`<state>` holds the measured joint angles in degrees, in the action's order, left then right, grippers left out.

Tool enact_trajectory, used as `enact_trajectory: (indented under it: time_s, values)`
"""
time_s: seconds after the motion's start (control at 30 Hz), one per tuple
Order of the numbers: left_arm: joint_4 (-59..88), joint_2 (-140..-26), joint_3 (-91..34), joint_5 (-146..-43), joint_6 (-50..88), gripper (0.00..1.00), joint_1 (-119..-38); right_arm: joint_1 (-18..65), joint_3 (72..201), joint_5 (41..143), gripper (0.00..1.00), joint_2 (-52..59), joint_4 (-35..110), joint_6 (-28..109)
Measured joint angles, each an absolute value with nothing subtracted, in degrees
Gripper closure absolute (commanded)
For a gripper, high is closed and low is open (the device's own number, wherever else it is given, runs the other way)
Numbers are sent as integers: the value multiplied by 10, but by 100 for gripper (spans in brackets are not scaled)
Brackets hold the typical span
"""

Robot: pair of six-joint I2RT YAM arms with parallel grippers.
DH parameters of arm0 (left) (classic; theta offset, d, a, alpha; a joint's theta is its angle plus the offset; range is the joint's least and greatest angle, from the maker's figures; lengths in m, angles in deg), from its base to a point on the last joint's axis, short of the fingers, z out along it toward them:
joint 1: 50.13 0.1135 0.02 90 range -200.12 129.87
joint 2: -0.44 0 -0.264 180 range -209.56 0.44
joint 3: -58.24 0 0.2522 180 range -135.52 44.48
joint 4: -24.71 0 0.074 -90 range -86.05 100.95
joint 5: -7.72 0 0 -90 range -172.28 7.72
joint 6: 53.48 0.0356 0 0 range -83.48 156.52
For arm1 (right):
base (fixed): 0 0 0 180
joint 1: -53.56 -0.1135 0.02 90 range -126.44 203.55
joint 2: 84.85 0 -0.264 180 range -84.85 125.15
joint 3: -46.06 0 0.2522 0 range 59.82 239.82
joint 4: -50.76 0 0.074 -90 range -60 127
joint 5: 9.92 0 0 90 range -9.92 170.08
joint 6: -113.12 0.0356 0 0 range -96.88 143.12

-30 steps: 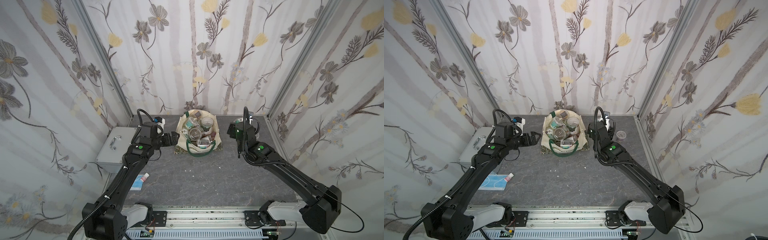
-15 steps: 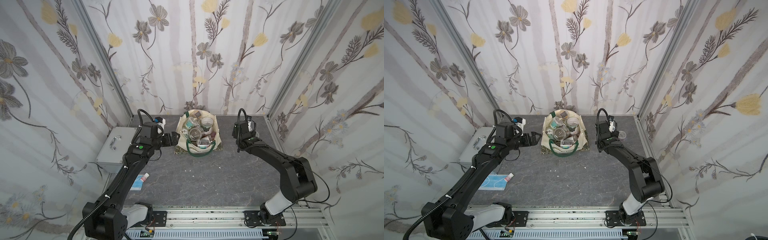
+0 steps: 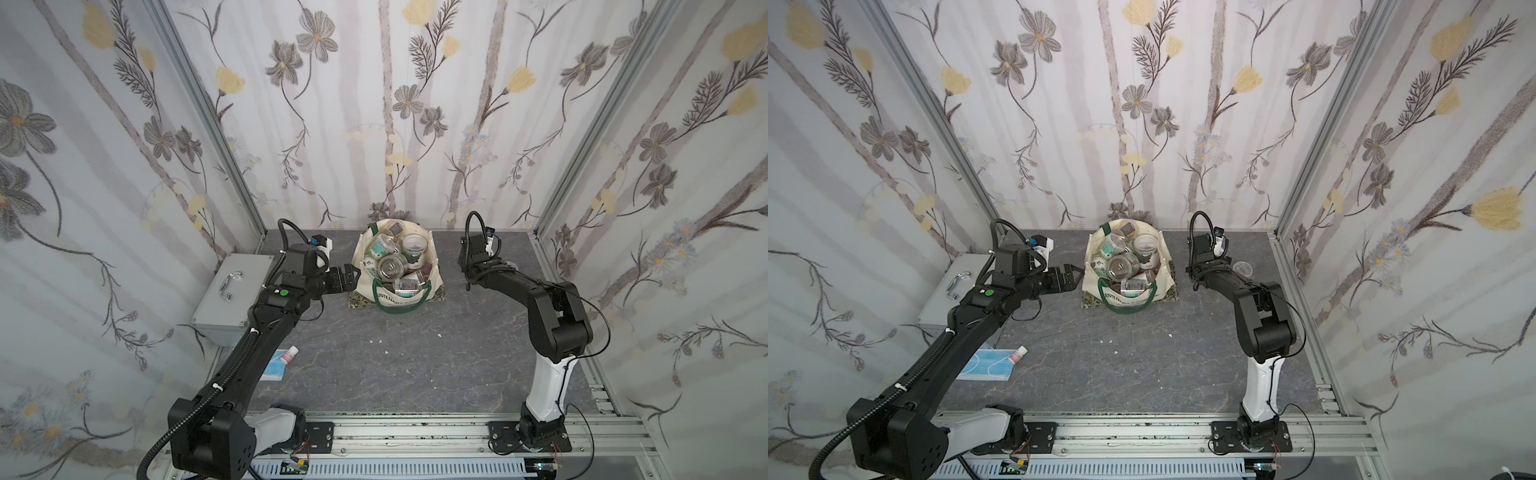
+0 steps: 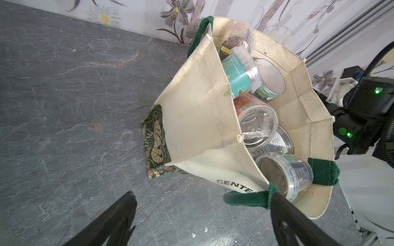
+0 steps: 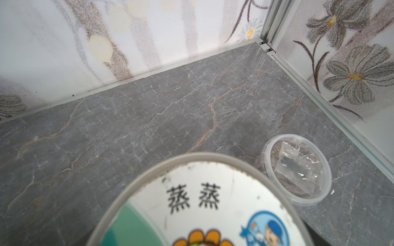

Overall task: Take out the seed jars from the canvas bag
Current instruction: Place the seed jar at the center of the board, then pick up the seed jar from the canvas bag.

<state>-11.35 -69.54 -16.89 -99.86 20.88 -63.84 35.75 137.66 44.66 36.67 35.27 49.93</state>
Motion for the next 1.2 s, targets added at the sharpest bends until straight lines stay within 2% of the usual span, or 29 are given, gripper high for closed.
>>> enact_trajectory:
  time_s: [0.07, 0.3, 0.43, 0.63, 0.9, 1.07, 1.2]
  values:
    - [-114, -697, -169, -998, 209, 0, -639, 361, 1383, 451, 0, 369, 350, 505]
    - [-114, -700, -169, -994, 209, 0, -643, 365, 1386, 455, 0, 368, 337, 510]
    - [-114, -702, -169, -994, 209, 0, -645, 366, 1385, 461, 0, 330, 317, 512]
    - [-108, -693, -159, -989, 211, 0, -645, 366, 1385, 478, 0, 227, 278, 514]
    - [-76, -623, -116, -982, 211, 0, -660, 365, 1382, 527, 0, 98, 169, 553]
    - [-87, -583, -119, -947, 215, 0, -702, 365, 1311, 584, 0, -15, 122, 567]
    - [-117, -560, -132, -928, 191, 0, -703, 365, 1236, 641, 0, -115, 114, 572]
